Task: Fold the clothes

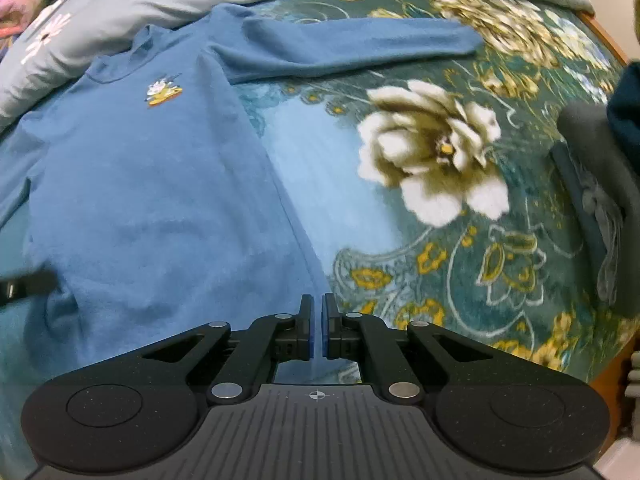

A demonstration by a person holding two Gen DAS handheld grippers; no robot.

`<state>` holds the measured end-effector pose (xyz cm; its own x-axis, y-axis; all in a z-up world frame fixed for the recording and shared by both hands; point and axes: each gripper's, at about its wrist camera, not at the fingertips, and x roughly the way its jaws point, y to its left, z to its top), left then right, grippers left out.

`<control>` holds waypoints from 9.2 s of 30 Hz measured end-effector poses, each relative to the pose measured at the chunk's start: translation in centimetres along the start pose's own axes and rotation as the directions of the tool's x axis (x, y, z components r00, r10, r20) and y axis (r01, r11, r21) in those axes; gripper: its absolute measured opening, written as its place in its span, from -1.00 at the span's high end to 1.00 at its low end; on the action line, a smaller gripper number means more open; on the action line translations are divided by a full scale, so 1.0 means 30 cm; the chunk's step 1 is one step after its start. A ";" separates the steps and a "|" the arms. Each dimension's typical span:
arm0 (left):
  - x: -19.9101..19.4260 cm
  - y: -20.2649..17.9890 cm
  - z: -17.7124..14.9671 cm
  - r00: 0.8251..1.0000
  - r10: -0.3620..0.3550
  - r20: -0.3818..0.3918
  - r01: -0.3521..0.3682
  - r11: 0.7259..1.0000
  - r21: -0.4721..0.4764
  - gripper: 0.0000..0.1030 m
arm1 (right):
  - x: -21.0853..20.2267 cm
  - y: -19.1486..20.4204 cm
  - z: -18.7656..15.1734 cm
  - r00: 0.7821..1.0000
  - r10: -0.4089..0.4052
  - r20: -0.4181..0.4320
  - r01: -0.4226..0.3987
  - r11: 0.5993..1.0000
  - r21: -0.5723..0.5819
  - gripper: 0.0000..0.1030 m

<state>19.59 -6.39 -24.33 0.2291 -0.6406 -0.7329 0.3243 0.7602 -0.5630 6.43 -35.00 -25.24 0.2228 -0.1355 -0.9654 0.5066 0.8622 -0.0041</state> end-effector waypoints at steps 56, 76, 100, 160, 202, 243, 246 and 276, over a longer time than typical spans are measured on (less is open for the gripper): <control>-0.203 0.053 -0.450 0.894 0.445 0.048 -0.383 0.818 -0.429 1.00 | 0.175 -0.074 0.036 0.964 0.164 -0.210 -0.215 0.944 -0.250 0.92; -0.199 0.063 -0.425 0.890 0.454 -0.043 -0.412 0.762 -0.500 0.79 | 0.159 -0.069 0.042 0.968 0.126 -0.217 -0.173 0.961 -0.215 0.89; -0.715 -0.094 -0.099 0.768 0.610 0.192 -0.423 0.709 -0.564 -0.57 | -0.296 0.038 0.289 0.951 0.308 0.002 -0.299 0.926 -0.230 -0.19; -0.698 0.389 0.336 0.643 0.593 0.485 -0.316 0.782 -0.537 1.00 | -0.221 0.360 0.288 0.986 0.154 0.068 -0.132 0.958 -0.255 -0.99; 0.105 -0.050 0.427 0.917 0.335 0.216 -0.299 0.937 -0.183 0.01 | 0.090 -0.132 0.479 0.935 0.328 0.136 -0.317 0.943 -0.102 -0.99; 0.063 0.138 0.217 0.944 0.307 0.123 -0.298 0.951 -0.085 -0.14 | 0.025 0.279 0.824 0.812 0.558 0.170 -0.536 0.829 -0.159 0.98; 0.074 0.127 0.213 0.947 0.296 0.123 -0.286 0.954 -0.088 -0.14 | 0.044 0.291 0.832 0.868 0.467 0.168 -0.429 0.877 -0.217 0.96; 0.074 0.187 0.194 0.943 0.315 0.105 -0.307 0.948 -0.087 -0.30 | 0.363 0.227 0.743 0.905 0.413 0.102 -0.416 0.909 0.010 0.40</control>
<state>27.25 -4.18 -26.90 0.4146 -0.3761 -0.8287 0.1571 0.9265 -0.3419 30.87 -41.49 -29.96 0.4958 0.1839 -0.8488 0.3759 0.8356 0.4005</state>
